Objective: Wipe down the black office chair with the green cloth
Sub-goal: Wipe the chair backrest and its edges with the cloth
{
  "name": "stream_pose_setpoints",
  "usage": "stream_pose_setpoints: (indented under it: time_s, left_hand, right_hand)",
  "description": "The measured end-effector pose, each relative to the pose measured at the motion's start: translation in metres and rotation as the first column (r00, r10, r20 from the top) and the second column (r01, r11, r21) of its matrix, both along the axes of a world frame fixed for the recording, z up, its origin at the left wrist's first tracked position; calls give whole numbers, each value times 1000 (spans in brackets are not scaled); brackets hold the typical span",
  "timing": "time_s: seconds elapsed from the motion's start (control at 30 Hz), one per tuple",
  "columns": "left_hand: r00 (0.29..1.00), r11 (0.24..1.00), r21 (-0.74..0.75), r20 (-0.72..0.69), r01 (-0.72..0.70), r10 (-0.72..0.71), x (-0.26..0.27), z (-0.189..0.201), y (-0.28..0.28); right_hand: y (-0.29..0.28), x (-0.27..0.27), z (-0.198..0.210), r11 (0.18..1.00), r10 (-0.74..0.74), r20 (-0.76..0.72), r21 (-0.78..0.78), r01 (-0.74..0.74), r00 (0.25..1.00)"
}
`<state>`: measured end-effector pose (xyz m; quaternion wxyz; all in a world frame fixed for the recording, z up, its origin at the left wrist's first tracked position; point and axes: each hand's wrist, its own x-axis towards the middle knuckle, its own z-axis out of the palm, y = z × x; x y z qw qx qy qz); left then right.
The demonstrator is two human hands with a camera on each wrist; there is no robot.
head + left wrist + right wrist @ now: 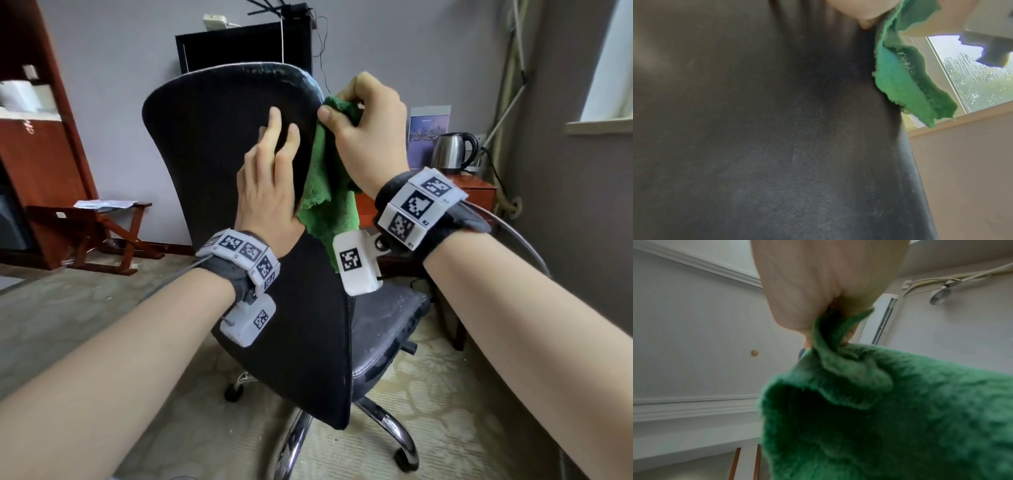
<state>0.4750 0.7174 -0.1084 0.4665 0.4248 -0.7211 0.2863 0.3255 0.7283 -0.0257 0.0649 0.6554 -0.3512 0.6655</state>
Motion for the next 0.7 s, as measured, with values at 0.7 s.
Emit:
stream_pose_setpoints:
  time_s: [0.7]
  left_hand:
    - [995,995,-38,20,-96,96,-31,-1,-3]
  right_hand:
    - [-14,-51,-35,984,91,99,141,-105,991]
